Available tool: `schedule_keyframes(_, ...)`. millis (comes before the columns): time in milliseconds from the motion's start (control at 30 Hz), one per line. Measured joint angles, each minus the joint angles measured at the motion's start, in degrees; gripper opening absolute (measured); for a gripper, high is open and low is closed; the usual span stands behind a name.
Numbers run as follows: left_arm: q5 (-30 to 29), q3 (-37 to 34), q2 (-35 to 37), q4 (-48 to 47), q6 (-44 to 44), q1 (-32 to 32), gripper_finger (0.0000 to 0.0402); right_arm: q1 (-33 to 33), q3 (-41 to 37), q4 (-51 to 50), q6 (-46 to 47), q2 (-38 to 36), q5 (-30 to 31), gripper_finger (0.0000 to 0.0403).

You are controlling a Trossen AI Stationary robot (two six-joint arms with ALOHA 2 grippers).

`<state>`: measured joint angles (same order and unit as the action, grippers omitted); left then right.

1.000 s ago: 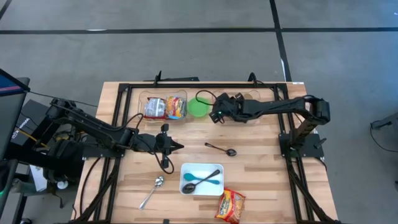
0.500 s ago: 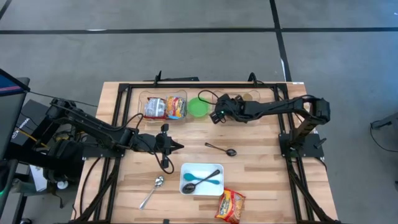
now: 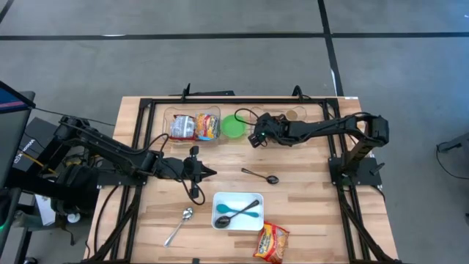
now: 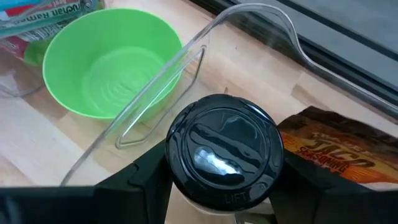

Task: Pick & Place Food Item
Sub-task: Put the black seasoning into the right transparent bin

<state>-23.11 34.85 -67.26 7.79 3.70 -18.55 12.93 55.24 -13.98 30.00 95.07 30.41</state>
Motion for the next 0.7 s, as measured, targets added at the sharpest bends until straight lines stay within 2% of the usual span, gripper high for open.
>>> schedule_keyframes(200,0.0,0.0,0.0,0.0,0.0,0.0,0.0004,0.2,0.0,-0.1,1.3,0.0,0.0,0.0209)
schedule_keyframes(467,0.0,0.0,0.0,0.0,0.0,0.0,0.0004,0.5,0.0,-0.3,2.1,0.0,0.0,0.024)
schedule_keyframes(700,0.0,0.0,0.0,0.0,0.0,0.0,0.0004,0.5,0.0,-0.4,2.1,0.0,-0.5,0.0243)
